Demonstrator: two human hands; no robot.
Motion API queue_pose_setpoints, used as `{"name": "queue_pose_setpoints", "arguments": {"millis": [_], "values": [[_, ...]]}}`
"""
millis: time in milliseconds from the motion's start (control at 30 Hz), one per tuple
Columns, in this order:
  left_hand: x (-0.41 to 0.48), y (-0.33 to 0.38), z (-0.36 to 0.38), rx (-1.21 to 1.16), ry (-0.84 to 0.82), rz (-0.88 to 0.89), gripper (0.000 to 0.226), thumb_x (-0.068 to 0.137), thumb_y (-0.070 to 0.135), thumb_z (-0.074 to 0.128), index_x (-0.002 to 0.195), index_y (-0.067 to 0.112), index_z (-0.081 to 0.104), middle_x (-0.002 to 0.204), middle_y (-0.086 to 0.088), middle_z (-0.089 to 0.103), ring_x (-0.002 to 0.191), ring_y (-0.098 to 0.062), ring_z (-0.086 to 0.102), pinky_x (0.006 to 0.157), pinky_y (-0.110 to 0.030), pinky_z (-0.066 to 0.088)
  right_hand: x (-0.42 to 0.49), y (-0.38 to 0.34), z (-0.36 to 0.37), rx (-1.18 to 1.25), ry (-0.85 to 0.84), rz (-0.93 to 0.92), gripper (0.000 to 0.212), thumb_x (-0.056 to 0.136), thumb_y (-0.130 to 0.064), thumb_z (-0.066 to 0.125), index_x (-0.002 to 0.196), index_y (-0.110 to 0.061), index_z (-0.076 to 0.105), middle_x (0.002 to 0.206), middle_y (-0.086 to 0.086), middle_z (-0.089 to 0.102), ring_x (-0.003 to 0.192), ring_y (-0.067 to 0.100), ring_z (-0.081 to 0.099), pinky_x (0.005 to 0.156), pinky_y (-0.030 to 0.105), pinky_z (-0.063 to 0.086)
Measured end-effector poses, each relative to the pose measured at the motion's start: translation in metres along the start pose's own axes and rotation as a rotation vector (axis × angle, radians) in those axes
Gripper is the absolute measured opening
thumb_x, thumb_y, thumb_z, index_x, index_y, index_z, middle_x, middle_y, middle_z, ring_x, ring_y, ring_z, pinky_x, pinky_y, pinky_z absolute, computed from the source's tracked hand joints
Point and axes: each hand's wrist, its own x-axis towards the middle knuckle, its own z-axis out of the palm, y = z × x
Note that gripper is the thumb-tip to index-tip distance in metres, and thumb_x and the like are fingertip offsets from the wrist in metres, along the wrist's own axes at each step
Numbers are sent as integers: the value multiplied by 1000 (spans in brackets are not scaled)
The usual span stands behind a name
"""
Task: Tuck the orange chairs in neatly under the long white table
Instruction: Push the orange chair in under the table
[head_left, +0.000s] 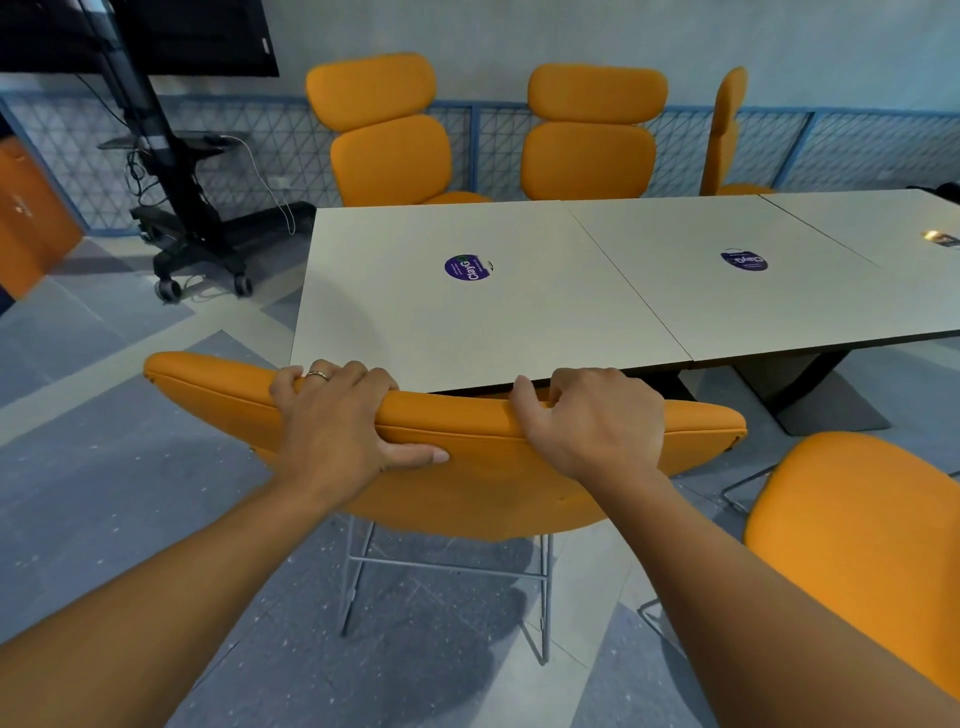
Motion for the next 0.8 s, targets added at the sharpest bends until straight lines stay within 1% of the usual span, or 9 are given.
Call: {"name": "queue_pose_setpoints", "arguments": {"millis": [67,200,400,533,600,667,733,800], "values": [[4,4,2,2,7,-2,93,51,101,24,99,31,62,100,4,65,101,-25,55,93,-49,28,6,4,2,-5,6,3,61,93,-65,31,70,-20,66,57,-5,51,54,12,45,53,26,33],[14,7,6,-4,10,-10,93,50,102,24,98,31,61,99,4,64,101,-26,55,94,-49,29,18,9,7,3,14,-8,62,93,-65,30,67,-20,65,57,-5,53,54,15,50,53,26,37],[19,15,8,29,-11,-40,93,49,102,25,100,33,60,100,5,64,102,-26,55,96,-49,29,24,17,10,26,13,-34,60,94,-63,30,70,-20,65,59,-5,53,56,15,49,54,27,30],[16,15,6,10,-47,-38,93,49,102,25,103,34,59,103,6,62,107,-25,53,100,-50,26,21,19,9,36,1,-57,60,94,-62,28,71,-20,64,61,-5,53,58,16,50,58,29,36],[13,14,2,-39,-77,-32,93,51,102,26,108,36,58,107,8,61,110,-23,51,104,-49,24,19,20,9,35,-5,-70,61,95,-61,27,69,-20,64,60,-4,52,57,16,49,59,30,37],[9,12,-2,-111,-115,-26,91,55,99,29,118,37,55,117,9,59,118,-21,48,109,-48,19,18,22,8,36,-19,-84,61,95,-60,26,68,-20,64,59,-4,52,58,17,49,62,31,38],[2,10,-7,-189,-142,-22,88,62,92,35,128,36,50,129,8,55,127,-19,42,115,-47,12,18,22,8,35,-44,-96,62,96,-60,25,68,-20,64,60,-4,52,60,18,50,65,32,41],[-6,9,-16,-259,-156,-29,80,71,81,46,136,34,46,138,8,50,131,-16,38,117,-45,13,17,22,7,31,-70,-112,62,97,-58,24,68,-20,64,61,-3,54,61,19,51,69,33,43]]}}
